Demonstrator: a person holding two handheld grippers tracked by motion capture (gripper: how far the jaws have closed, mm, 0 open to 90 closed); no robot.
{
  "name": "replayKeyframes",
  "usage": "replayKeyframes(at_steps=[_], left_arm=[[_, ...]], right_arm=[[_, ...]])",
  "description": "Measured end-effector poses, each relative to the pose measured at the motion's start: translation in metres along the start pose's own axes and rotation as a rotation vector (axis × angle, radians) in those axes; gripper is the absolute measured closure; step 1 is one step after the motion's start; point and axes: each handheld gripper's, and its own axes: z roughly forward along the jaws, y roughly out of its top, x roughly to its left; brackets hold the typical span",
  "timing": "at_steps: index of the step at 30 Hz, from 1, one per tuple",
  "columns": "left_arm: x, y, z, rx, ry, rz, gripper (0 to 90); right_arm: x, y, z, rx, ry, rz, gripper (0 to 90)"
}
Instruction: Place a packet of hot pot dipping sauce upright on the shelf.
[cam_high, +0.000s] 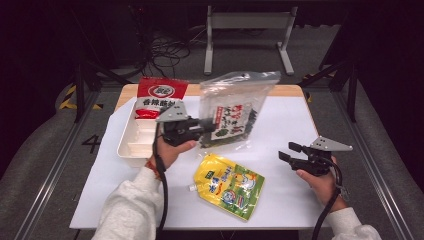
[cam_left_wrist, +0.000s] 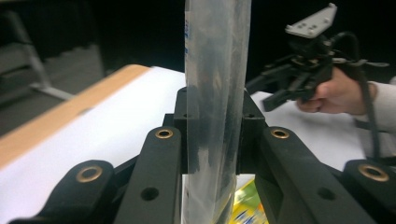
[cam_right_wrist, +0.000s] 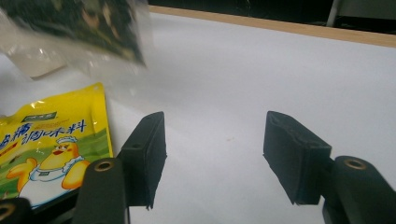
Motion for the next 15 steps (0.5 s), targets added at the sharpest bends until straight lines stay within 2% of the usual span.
replayKeyframes(at_steps=[1,2,3,4,6,9,11,15], left_arm=[[0.004,0.001,-0.01,-0.002,0.02,0.012,76.4],[0.01,0.002,-0.03,-0.003,0.06,0.021,76.3],[0.01,0.002,-0.03,-0.003,0.06,0.021,76.3],[0.015,0.003,-0.04,0.003,0.083,0.039,76.3],[0.023,0.002,-0.062,0.015,0.128,0.049,76.2],[0.039,-0.003,-0.092,0.01,0.184,0.049,76.2],[0.05,-0.008,-0.108,0.014,0.214,0.052,76.2],[0.068,-0.022,-0.126,0.034,0.259,0.044,76.0]], right_arm=[[0.0,0.0,0.0,0.0,0.0,0.0,39.4],[0.0,-0.001,0.0,0.003,0.001,0.001,39.2],[0.0,-0.001,0.0,0.003,0.001,0.001,39.2],[0.0,-0.001,0.0,0.004,0.004,0.002,39.0],[0.001,-0.001,0.001,0.01,0.008,0.001,38.6],[0.006,-0.002,0.004,0.021,0.023,-0.017,38.1],[0.01,-0.002,0.005,0.029,0.032,-0.025,37.7],[0.018,-0.003,0.009,0.045,0.056,-0.047,37.0]])
